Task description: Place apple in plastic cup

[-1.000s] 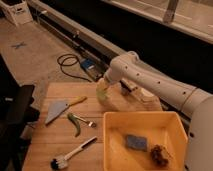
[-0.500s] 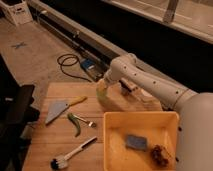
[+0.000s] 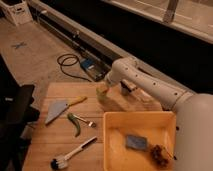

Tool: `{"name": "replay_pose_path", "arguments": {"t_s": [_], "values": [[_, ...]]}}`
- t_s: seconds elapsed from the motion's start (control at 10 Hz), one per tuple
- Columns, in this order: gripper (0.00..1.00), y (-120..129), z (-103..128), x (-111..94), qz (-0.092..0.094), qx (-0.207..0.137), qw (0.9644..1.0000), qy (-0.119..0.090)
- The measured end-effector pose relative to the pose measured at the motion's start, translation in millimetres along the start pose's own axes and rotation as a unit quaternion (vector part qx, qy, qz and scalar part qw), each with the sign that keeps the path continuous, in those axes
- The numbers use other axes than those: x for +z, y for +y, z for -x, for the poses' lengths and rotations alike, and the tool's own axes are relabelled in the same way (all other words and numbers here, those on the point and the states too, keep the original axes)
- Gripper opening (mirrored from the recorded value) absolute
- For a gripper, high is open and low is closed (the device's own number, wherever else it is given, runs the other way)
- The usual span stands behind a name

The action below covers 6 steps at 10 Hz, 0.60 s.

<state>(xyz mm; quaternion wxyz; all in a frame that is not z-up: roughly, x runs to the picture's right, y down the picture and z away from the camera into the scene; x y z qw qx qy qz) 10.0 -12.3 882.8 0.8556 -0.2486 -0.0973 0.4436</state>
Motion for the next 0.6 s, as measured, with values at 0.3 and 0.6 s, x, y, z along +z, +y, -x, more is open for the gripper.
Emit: {"name": "replay_pose_path", "arguments": {"t_s": [0.3, 0.6], "values": [[0.61, -2.9, -1.9, -12.7, -0.011, 0.0, 0.9999, -0.005], [0.61, -16.3, -11.2, -44.0, -0.037, 0.012, 0.9992, -0.014]]}}
